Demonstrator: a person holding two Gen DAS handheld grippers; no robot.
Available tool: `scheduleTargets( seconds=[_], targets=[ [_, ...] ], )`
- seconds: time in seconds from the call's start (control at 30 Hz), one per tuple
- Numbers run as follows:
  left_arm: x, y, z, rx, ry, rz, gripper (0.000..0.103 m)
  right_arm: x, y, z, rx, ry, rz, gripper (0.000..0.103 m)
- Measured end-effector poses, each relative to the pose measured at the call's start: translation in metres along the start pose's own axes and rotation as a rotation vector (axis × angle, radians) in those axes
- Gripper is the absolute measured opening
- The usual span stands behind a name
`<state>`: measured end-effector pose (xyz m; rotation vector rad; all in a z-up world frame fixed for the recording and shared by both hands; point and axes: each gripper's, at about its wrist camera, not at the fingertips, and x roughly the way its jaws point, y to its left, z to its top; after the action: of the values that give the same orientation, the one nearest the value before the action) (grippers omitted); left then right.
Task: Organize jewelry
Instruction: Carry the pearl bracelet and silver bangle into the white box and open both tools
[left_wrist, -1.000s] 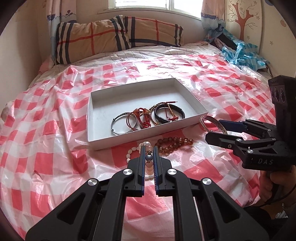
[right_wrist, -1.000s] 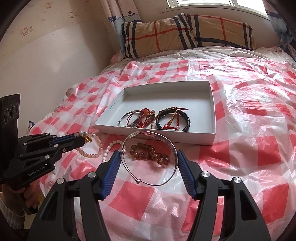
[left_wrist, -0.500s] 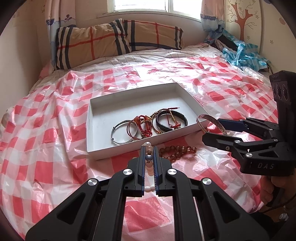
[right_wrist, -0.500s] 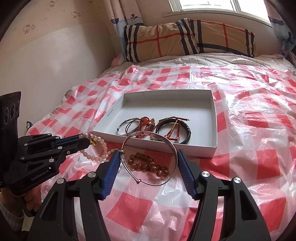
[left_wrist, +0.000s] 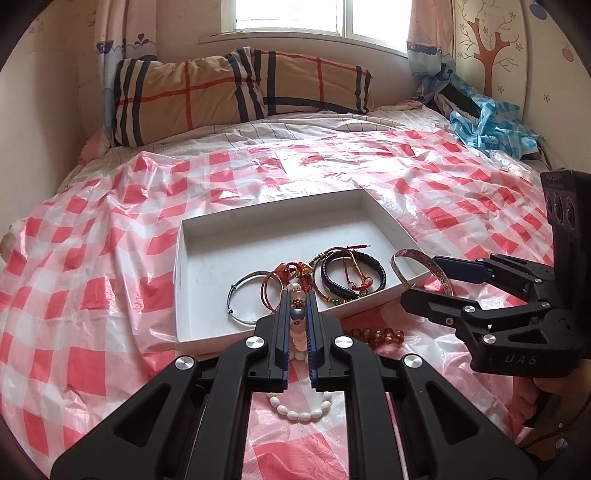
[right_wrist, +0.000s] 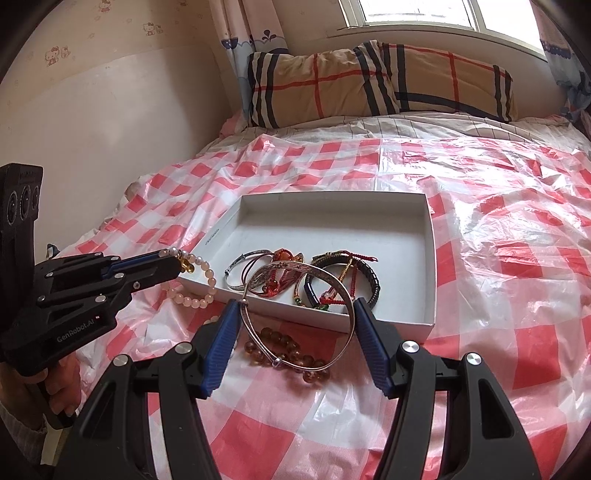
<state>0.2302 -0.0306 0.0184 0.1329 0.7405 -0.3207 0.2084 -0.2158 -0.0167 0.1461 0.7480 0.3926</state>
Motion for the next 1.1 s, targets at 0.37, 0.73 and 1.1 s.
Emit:
scheduleTargets(
  seconds=[0.37,0.73,1.1],
  targets=[
    [0.013,0.003,0.016,-0.013,-0.031,-0.001,0.007,0.012,0.001,0.016,-0.027,-0.016,0.009,0.061],
    [0.031,0.005,0.02,-0.019,-0.028,-0.007,0.007,0.028,0.0,0.022,-0.046,-0.006,0.0,0.061],
    [0.05,0.01,0.022,-0.035,-0.024,-0.011,0.007,0.041,-0.003,0.024,-0.054,-0.002,-0.009,0.061]
  ],
)
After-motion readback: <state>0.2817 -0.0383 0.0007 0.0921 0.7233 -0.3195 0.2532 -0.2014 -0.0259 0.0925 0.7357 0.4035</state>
